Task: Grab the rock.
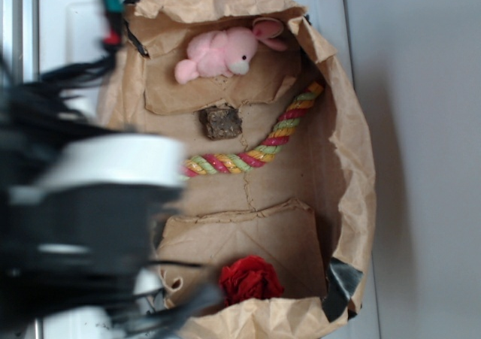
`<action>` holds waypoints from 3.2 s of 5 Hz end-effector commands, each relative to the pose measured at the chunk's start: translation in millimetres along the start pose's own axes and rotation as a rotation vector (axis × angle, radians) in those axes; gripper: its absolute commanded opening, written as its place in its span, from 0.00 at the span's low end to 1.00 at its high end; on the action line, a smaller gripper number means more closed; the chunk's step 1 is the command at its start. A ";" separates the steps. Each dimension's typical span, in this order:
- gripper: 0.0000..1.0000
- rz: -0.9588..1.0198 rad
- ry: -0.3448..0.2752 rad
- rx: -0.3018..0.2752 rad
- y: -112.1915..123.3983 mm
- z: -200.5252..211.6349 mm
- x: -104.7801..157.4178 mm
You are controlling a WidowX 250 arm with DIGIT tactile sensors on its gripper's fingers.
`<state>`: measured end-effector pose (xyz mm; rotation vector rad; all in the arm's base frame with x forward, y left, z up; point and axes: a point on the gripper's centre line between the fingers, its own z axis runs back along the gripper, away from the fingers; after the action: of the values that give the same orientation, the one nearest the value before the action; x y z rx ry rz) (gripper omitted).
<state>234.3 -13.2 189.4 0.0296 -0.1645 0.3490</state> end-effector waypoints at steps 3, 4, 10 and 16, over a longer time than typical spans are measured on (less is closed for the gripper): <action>1.00 0.603 -0.179 -0.050 -31.4 36.5 48.1; 1.00 0.664 -0.144 -0.034 18.4 -15.2 55.9; 1.00 0.734 -0.117 0.015 51.3 -61.5 46.2; 1.00 0.883 -0.195 -0.034 20.5 -80.3 53.3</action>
<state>283.4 29.7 103.6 0.0008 -0.3274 1.2476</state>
